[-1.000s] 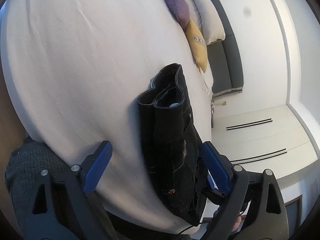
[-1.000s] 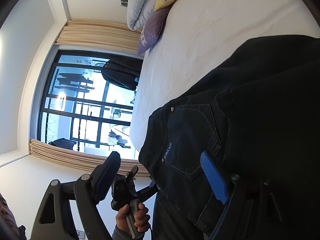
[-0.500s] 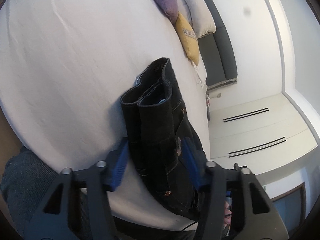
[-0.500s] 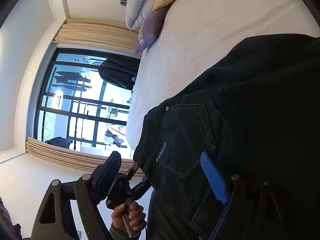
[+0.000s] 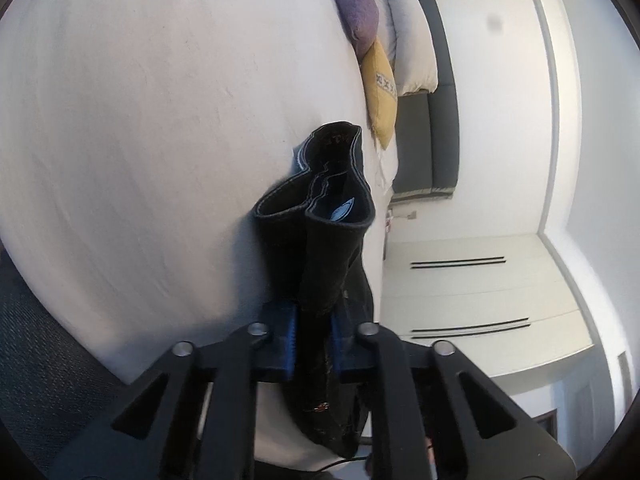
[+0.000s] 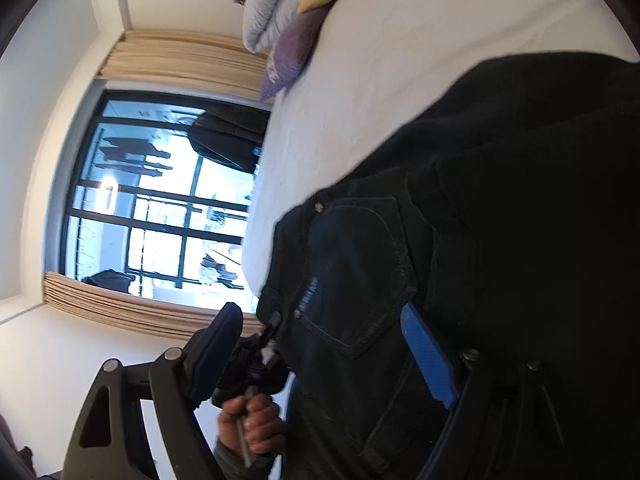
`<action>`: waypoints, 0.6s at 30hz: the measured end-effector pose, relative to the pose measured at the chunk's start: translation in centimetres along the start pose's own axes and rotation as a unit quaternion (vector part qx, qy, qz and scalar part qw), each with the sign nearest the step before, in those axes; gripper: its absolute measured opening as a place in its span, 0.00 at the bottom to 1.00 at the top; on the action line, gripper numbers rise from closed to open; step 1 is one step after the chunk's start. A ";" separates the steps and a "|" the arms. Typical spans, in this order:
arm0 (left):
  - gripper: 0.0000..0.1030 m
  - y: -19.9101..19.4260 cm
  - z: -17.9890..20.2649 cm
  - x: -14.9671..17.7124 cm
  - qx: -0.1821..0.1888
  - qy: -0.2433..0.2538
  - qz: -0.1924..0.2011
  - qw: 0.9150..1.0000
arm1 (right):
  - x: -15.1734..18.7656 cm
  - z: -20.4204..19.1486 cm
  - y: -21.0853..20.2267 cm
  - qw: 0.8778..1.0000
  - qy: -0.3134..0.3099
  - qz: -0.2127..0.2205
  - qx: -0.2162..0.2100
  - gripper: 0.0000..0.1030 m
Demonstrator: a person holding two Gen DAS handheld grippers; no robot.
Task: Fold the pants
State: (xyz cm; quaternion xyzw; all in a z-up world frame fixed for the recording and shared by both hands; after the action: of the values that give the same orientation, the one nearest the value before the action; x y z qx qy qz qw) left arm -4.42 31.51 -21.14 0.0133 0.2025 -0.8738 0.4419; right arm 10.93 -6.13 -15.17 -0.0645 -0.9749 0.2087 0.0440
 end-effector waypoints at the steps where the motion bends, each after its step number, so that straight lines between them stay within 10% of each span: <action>1: 0.07 0.0 0.5 0.0 -0.008 0.014 0.002 1.000 | 0.1 0.0 0.1 1.000 -0.004 -0.001 0.005 0.82; 9: 0.05 0.8 10.5 0.7 -0.067 0.202 0.005 0.977 | -0.2 0.2 -0.6 1.000 0.010 0.002 -0.008 0.82; 15: 0.05 6.7 21.8 8.7 -0.089 0.446 -0.059 0.889 | -1.0 -2.6 -4.2 0.999 -0.017 0.019 -0.035 0.85; 18: 0.05 10.3 22.9 13.2 -0.093 0.496 -0.102 0.857 | -2.0 -3.6 -6.5 0.998 -0.025 0.032 -0.053 0.89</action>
State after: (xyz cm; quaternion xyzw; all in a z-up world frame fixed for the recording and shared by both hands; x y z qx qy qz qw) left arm -0.85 7.61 -6.29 0.3832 0.4754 -0.7687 0.1904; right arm 12.65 -10.89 -9.36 -0.0927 -0.9828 0.1592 0.0099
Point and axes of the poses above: each gripper's, at about its wrist camera, not at the fingertips, and y roughly the way its jaws point, z to its right, x to its underside, the point moved 4 cm from there along y, roughly the way its jaws point, and after that the axes turned 10 degrees about y, right-handed, at the moved point
